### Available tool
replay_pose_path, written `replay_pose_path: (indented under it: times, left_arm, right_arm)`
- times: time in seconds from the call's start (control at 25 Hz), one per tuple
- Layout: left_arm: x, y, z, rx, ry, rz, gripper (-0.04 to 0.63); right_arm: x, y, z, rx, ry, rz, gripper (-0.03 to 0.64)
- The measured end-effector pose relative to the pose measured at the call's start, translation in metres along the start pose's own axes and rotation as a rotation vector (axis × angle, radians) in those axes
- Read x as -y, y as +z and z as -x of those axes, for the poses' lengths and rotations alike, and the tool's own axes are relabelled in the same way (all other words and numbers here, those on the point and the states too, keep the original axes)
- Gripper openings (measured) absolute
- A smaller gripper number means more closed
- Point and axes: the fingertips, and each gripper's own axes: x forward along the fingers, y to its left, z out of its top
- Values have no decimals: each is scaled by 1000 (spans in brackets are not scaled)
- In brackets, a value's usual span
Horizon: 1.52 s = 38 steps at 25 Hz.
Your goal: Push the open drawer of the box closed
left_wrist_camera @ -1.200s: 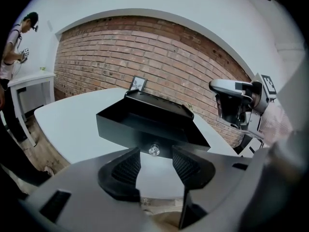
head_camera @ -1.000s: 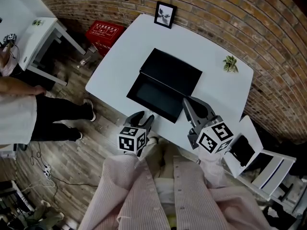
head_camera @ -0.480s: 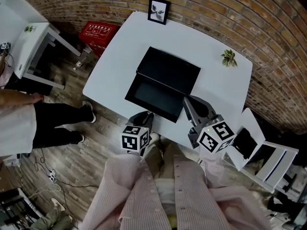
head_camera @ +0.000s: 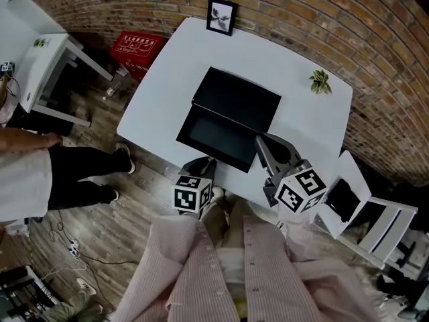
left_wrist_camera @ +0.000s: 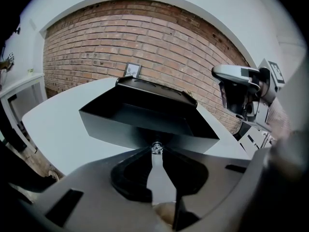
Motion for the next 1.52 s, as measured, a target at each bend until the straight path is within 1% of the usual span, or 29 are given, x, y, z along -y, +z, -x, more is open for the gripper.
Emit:
replay_pose_path:
  times: [0.36, 0.72, 1.28, 1.52]
  left_arm:
    - [1, -1, 0, -23, 5, -5, 63]
    - [0, 8, -1, -15, 2, -16, 63]
    - [1, 25, -14, -18, -4, -38, 64]
    - [1, 30, -21, -16, -4, -38, 64]
  right_arm:
    - [1, 4, -1, 16, -5, -1, 3]
    - [1, 5, -3, 25, -14, 1, 3]
    - [16, 10, 6, 46, -67, -7, 3]
    - [21, 10, 7, 49, -77, -9, 3]
